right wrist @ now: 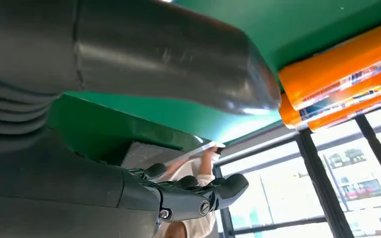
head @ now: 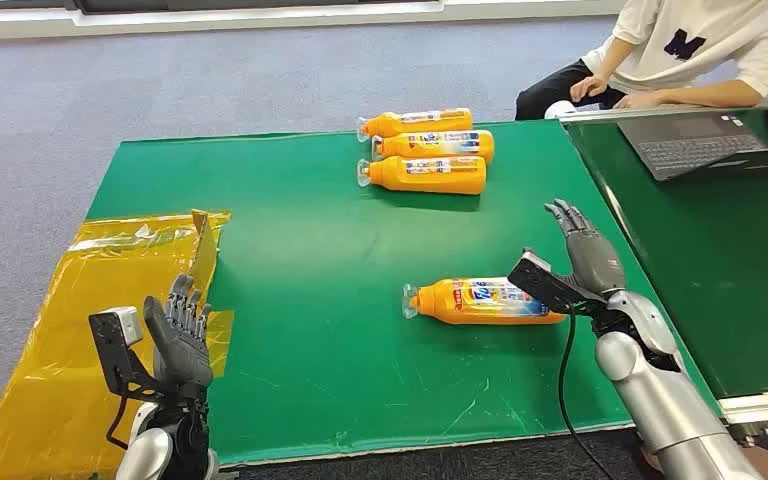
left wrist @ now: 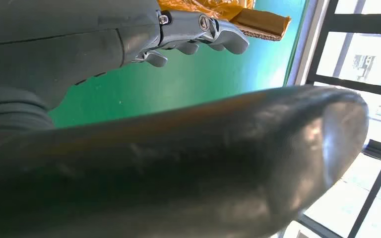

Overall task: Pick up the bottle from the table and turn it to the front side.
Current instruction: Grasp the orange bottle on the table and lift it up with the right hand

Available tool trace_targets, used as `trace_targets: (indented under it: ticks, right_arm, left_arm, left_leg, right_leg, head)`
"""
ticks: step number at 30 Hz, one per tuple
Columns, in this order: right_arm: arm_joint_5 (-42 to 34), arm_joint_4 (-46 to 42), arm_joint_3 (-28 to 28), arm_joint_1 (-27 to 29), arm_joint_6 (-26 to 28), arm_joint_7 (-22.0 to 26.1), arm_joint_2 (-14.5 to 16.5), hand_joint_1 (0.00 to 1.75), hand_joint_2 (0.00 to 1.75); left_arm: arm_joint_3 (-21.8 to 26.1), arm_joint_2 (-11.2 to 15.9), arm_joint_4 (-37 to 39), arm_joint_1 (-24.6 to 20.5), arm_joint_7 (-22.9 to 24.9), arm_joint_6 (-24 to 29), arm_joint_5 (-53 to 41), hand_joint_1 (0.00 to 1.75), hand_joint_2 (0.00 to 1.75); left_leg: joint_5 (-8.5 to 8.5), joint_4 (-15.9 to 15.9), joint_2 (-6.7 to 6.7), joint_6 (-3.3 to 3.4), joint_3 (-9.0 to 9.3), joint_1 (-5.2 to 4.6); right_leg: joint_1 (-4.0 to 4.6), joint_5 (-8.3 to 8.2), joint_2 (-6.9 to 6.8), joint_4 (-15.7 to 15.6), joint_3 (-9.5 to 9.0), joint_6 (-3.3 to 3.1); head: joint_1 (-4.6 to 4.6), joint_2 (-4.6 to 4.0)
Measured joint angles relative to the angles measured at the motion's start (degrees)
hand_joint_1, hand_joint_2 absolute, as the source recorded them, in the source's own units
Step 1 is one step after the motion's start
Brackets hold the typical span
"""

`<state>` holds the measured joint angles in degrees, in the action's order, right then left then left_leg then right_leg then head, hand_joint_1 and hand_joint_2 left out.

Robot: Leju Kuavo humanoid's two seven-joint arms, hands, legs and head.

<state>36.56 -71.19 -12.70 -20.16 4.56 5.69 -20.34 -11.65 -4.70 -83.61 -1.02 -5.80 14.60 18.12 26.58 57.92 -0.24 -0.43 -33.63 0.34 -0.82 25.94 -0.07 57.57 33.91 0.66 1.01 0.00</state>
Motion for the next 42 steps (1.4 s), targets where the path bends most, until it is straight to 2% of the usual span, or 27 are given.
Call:
trace_targets:
  ticks: [7,8,9,11,12,13,18,23,26,31,37,42]
  right_arm:
    - [1.4,1.1,-1.7,-0.6,-4.8,-0.8,-0.3,0.00,0.00]
    - [1.4,1.2,-1.9,-0.6,-5.2,-0.8,-0.4,0.00,0.44]
    - [1.4,1.2,-2.1,-0.6,-5.4,-0.8,-0.5,0.00,0.44]
    - [1.5,1.4,-2.3,-0.6,-5.7,-0.9,-0.7,0.00,1.31]
    - [1.5,1.5,-2.4,-0.7,-6.2,-1.1,-0.7,0.00,1.31]
    - [1.4,1.5,-2.6,-0.7,-7.2,-1.5,-0.9,0.00,1.75]
    - [-0.9,2.1,-4.3,-1.9,-16.8,-4.6,-3.7,0.00,1.75]
    - [-5.7,1.9,-7.2,-5.5,-28.5,-7.0,-9.4,0.00,1.75]
    - [-10.0,0.6,-8.8,-7.9,-33.0,-8.9,-13.4,0.00,1.75]
    - [-15.1,-1.5,-11.3,-11.9,-36.8,-11.3,-18.3,0.00,1.75]
    - [-18.3,-1.5,-15.4,-16.1,-37.6,-11.9,-20.0,0.00,1.75]
    - [-20.7,-1.3,-18.4,-17.0,-36.8,-11.0,-21.5,0.00,1.75]
  left_arm:
    - [-0.1,0.1,1.5,-0.5,1.2,-3.0,2.9,0.00,0.00]
    - [-0.1,0.1,1.7,-0.6,1.4,-3.2,3.2,0.00,0.00]
    - [-0.1,0.1,1.9,-0.7,1.4,-3.3,3.4,0.00,0.00]
    - [-0.1,0.2,2.3,-0.9,1.5,-3.6,3.5,0.00,0.00]
    - [-0.1,0.2,2.5,-0.9,1.5,-3.8,3.7,0.00,0.00]
    - [-0.1,0.2,2.6,-1.0,1.6,-4.0,3.9,0.00,0.00]
    - [-0.1,0.4,3.4,-1.5,2.5,-5.1,5.1,0.00,0.00]
    - [-0.2,0.6,4.2,-2.2,3.6,-6.5,5.8,0.00,0.00]
    - [-0.2,0.7,4.7,-2.4,4.1,-7.3,6.3,0.00,0.00]
    - [-0.4,0.7,5.4,-3.0,4.9,-8.5,7.2,0.00,0.00]
    - [-1.1,0.7,6.4,-4.1,5.7,-9.5,8.3,0.00,0.00]
    - [-1.2,0.7,6.8,-4.2,5.8,-10.0,8.6,0.00,0.00]
  left_leg:
    - [0.00,0.0,-0.03,0.00,0.00,-0.01]
    - [0.00,0.0,-0.02,0.00,0.01,-0.01]
    - [0.00,0.0,-0.02,0.00,0.01,-0.01]
    - [0.00,0.0,-0.02,0.00,0.02,-0.01]
    - [0.00,0.0,-0.01,0.00,0.02,-0.01]
    - [0.00,0.0,-0.01,0.00,0.02,-0.01]
    - [0.00,0.0,-0.03,0.01,0.00,-0.03]
    - [-0.02,0.0,-0.04,0.04,-0.01,-0.10]
    - [-0.03,0.1,-0.04,0.06,-0.01,-0.15]
    - [-0.03,0.1,-0.03,0.07,-0.01,-0.15]
    - [-0.05,0.1,-0.03,0.08,0.02,-0.14]
    - [-0.05,0.1,-0.04,0.09,0.01,-0.14]
  right_leg:
    - [-0.01,0.00,-0.02,0.0,0.00,0.01]
    - [-0.01,0.00,0.00,0.0,0.00,0.01]
    - [-0.01,0.00,0.01,0.0,0.00,0.01]
    - [-0.01,0.00,0.01,0.0,0.00,0.01]
    - [-0.01,0.00,0.00,0.0,0.00,0.01]
    - [-0.01,0.00,0.00,0.0,0.00,0.01]
    - [-0.03,-0.01,-0.02,0.0,0.00,0.03]
    - [-0.10,-0.05,-0.03,0.0,0.00,0.08]
    - [-0.14,-0.06,-0.03,0.0,0.00,0.09]
    - [-0.14,-0.06,0.00,0.0,0.00,0.10]
    - [-0.13,-0.08,-0.01,0.0,0.00,0.12]
    - [-0.13,-0.08,-0.01,0.0,-0.01,0.12]
  head:
    - [0.00,0.00]
    - [0.00,0.00]
    - [-0.01,0.00]
    - [-0.01,0.00]
    - [-0.01,0.00]
    - [0.00,0.00]
    - [-0.01,0.00]
    - [-0.01,0.00]
    - [-0.01,0.00]
    - [-0.02,0.00]
    - [-0.01,0.00]
    - [-0.02,0.00]
